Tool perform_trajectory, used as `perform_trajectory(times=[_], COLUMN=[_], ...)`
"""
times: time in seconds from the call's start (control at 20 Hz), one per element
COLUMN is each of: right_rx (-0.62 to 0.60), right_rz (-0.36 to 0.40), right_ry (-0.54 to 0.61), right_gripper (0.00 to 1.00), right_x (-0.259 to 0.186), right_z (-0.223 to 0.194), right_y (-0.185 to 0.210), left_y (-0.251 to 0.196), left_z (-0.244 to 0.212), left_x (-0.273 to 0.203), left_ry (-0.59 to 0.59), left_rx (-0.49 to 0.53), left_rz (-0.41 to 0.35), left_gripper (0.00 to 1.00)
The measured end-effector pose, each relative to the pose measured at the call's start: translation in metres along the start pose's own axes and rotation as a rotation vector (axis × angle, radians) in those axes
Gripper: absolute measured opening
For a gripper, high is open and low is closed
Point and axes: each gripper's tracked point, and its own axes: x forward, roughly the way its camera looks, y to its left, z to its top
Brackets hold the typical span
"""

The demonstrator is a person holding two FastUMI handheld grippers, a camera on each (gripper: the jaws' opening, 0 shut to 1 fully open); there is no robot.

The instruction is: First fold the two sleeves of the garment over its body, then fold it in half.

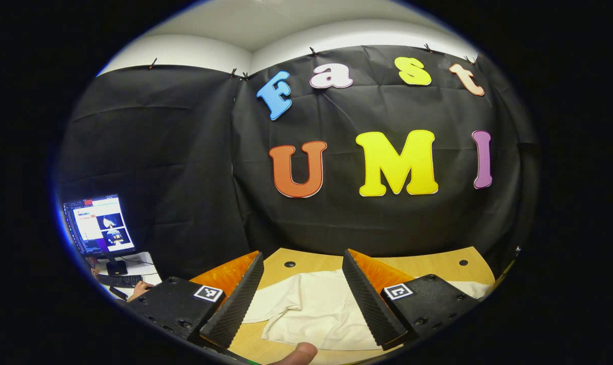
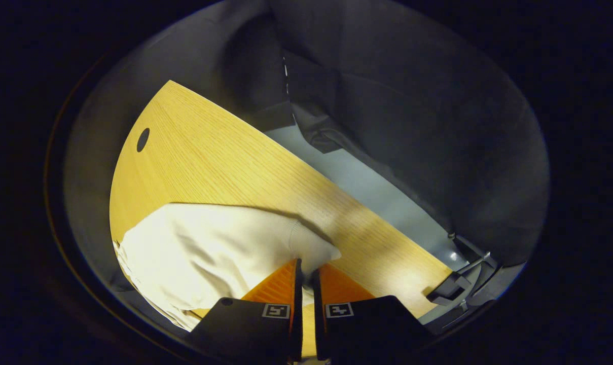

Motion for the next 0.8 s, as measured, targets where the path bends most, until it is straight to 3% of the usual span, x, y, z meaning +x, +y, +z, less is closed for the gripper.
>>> perform_trajectory(times=[0.2, 0.3, 0.35, 0.6, 0.8], right_rx=[-0.113, -0.106, -0.089, -0.1, -0.104], right_rz=[-0.02, -0.035, -0.026, -0.04, -0.008], right_ry=[-0.024, -0.037, -0.043, -0.103, -0.152], right_gripper=[0.11, 0.11, 0.0, 0.0, 0.0], right_x=[-0.014, -0.02, -0.028, -0.06, -0.105], right_z=[-0.002, -0.008, -0.005, -0.002, -0.005], right_y=[0.006, 0.004, 0.01, 0.012, 0.037], left_y=[-0.004, -0.007, -0.007, -0.002, 0.009], left_z=[0.009, 0.006, 0.005, 0.005, 0.005], left_x=[0.005, 0.008, 0.01, 0.017, 0.029], left_ry=[-0.026, -0.024, -0.018, -0.04, -0.052], left_rx=[0.01, 0.004, 0.0, -0.017, -0.033], left_rz=[-0.025, -0.044, -0.052, -0.105, -0.151], left_gripper=[0.99, 0.99, 0.99, 0.99, 0.99])
